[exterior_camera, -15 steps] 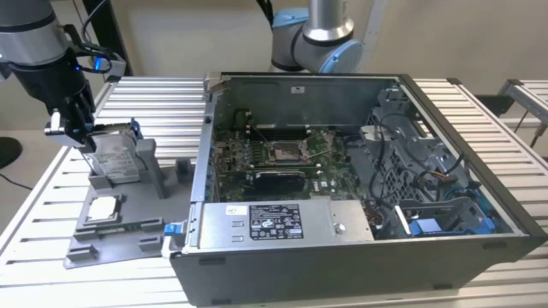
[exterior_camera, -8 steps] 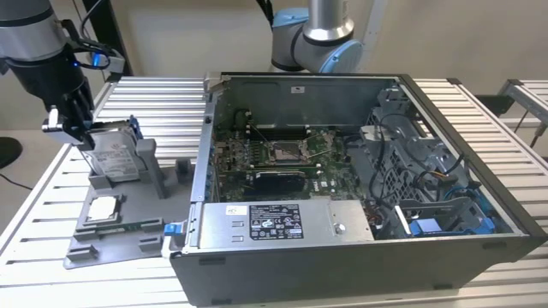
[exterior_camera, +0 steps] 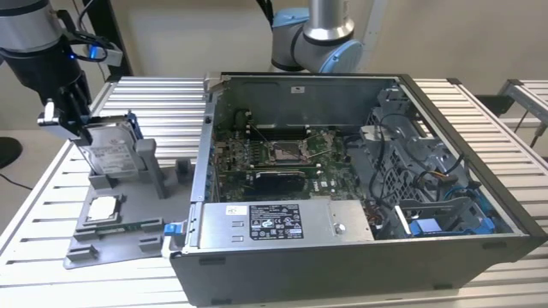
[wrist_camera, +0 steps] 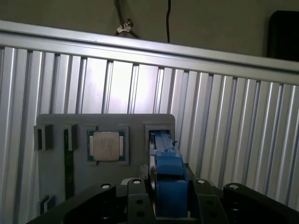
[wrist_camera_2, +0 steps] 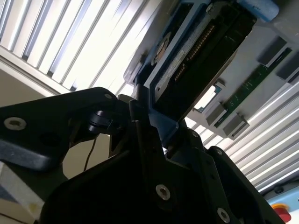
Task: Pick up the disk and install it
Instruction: 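Pick up the disk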
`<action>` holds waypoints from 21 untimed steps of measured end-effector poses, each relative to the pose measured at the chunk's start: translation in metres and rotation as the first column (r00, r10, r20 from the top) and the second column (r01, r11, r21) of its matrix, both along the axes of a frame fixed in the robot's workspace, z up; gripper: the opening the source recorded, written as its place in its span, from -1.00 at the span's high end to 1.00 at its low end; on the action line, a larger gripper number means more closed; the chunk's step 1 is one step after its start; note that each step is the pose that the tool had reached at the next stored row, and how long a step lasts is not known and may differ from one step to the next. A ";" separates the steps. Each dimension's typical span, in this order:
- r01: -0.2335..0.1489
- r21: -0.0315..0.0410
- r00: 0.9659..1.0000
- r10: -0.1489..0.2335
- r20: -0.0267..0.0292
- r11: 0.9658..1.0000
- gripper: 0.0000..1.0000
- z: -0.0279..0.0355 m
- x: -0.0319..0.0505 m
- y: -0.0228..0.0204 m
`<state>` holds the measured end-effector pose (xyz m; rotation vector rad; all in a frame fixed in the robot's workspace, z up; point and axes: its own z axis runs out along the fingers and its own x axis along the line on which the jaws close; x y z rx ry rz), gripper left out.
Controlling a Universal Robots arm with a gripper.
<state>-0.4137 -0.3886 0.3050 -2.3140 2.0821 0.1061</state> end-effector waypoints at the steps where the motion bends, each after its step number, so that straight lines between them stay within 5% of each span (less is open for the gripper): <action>1: 0.000 0.000 1.000 0.000 0.000 1.000 1.00 0.0020 0.0000 0.0000; 5: 0.001 0.000 1.000 -0.001 0.000 1.000 1.00 0.0135 0.0000 0.0000; 21: 0.002 0.000 1.000 -0.002 0.000 1.000 1.00 0.0863 0.0000 0.0000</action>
